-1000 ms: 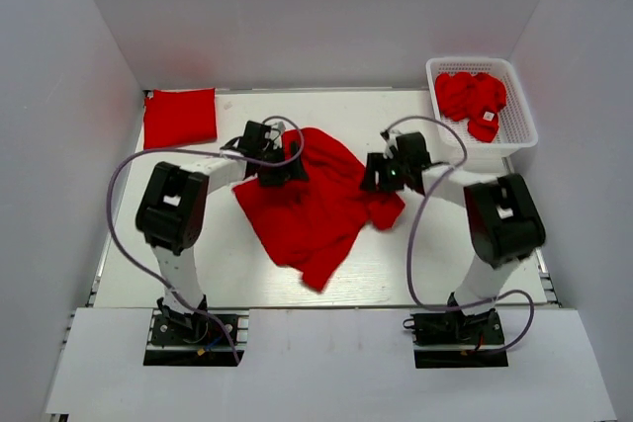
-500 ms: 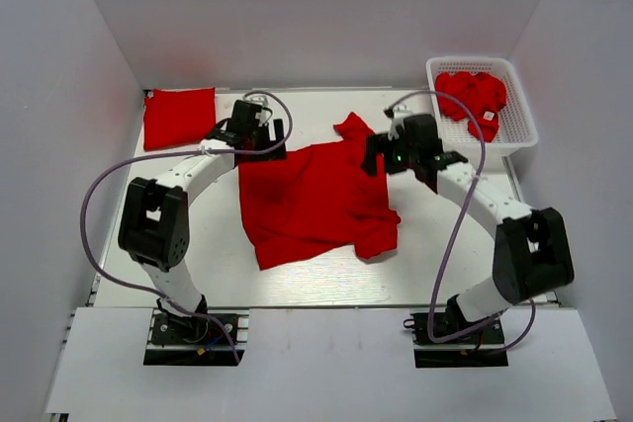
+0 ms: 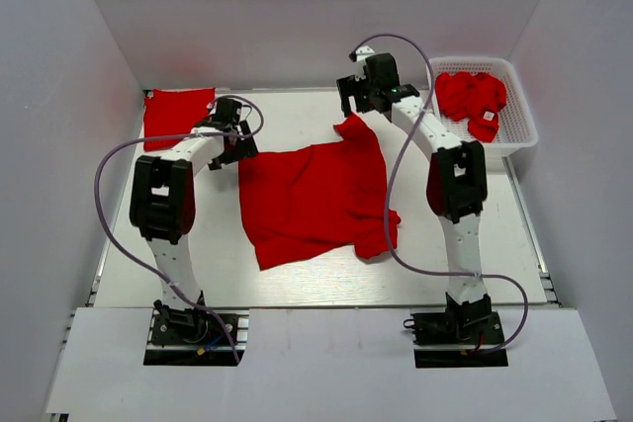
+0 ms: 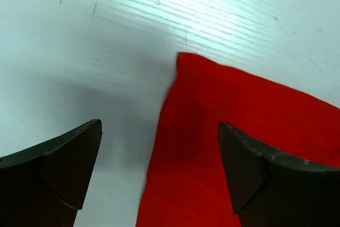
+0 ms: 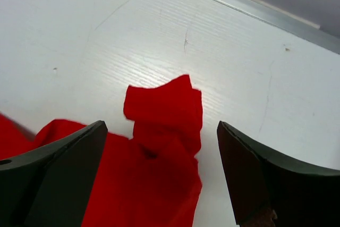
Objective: Fold and stack the t-shirts
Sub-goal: Flatten out the tshirt
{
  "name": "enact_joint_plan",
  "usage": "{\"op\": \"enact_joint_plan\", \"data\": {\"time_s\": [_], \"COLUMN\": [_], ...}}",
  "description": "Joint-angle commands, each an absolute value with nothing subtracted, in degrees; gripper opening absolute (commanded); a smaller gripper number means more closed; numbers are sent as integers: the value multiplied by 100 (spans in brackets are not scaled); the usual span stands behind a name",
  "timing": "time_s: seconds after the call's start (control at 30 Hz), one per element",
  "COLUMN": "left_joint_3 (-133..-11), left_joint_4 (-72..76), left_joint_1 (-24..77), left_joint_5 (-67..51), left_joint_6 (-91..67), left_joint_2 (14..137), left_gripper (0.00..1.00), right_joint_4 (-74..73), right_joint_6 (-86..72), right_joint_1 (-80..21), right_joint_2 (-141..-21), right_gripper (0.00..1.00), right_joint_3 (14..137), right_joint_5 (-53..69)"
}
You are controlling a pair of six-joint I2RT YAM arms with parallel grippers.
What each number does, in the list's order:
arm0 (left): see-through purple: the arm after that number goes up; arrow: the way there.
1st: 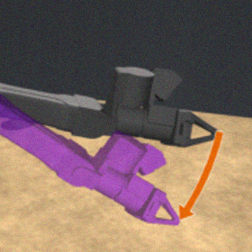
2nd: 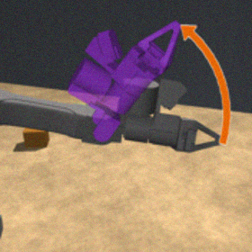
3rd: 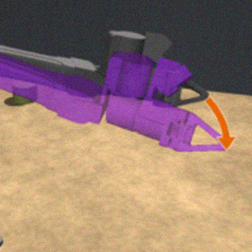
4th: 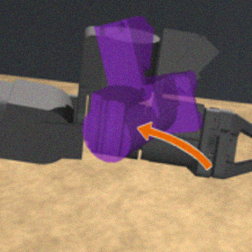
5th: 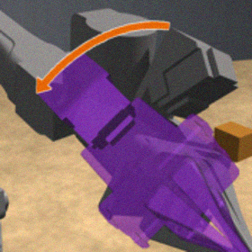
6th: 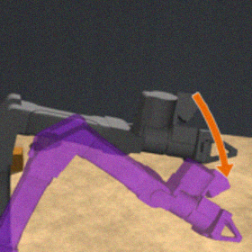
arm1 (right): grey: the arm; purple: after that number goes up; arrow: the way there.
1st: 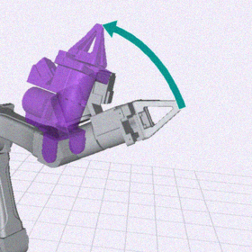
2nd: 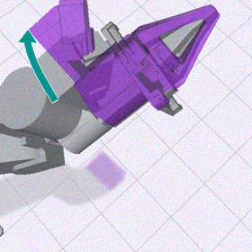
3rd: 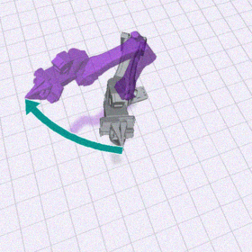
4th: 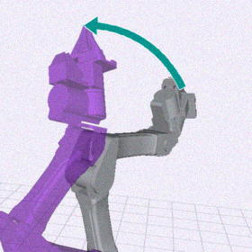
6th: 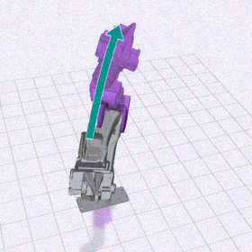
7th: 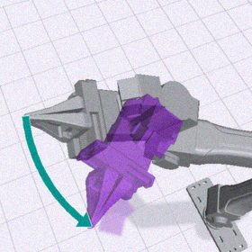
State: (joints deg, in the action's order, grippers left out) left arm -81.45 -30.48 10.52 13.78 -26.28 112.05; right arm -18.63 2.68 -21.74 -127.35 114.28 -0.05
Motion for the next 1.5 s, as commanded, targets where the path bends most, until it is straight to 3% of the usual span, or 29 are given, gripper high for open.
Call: {"op": "enact_joint_plan", "data": {"time_s": [0.0,0.27,0.37,0.63,0.7,0.77,0.8,0.83,0.93,1.07,1.17,1.27,1.47], "left_joint_3": [-8594,-8745,-8745,-8034,-7823,-7753,-7752,-7752,-7752,-7638,-7638,-7384,-6347], "left_joint_4": [-3006,-2514,-2391,-2039,-1960,-1898,-1898,-1829,-1435,-759,-502,-248,272], "left_joint_1": [941,782,782,958,958,958,958,958,958,958,958,958,958], "left_joint_5": [1389,704,502,-439,-519,-571,-571,-571,-702,-589,-439,-168,-53], "left_joint_6": [-2786,-2663,-2401,-1837,-1785,-1784,-1784,-1715,-1714,-1714,-1661,-1661,-1714], "left_joint_2": [11406,11926,12058,12111,12111,12111,12111,12111,11822,11095,10671,10048,8363], "left_gripper": [100,100,95,51,39,9,0,0,0,0,0,0,0], "right_joint_4": [-2162,-898,-765,-642,-685,-703,-712,-677,-572,-194,682,1983,2118], "right_joint_6": [615,431,72,-465,-571,-685,-712,-712,-589,-440,-501,-536,-326], "right_joint_1": [-2154,-2136,-2118,-2057,-2013,-2030,-2013,-2013,-1969,-1978,-1943,-1907,-1776], "right_joint_2": [-13294,-14008,-14281,-14563,-14572,-14511,-14493,-14441,-14318,-13706,-13018,-11929,-10128], "right_gripper": [90,90,90,90,78,49,35,14,0,0,0,0,0], "right_joint_3": [12443,12269,12401,12367,12279,12139,12094,12024,11944,11734,10936,9269,8017], "right_joint_5": [-62,-97,-114,202,246,229,220,237,334,264,324,457,518]}}
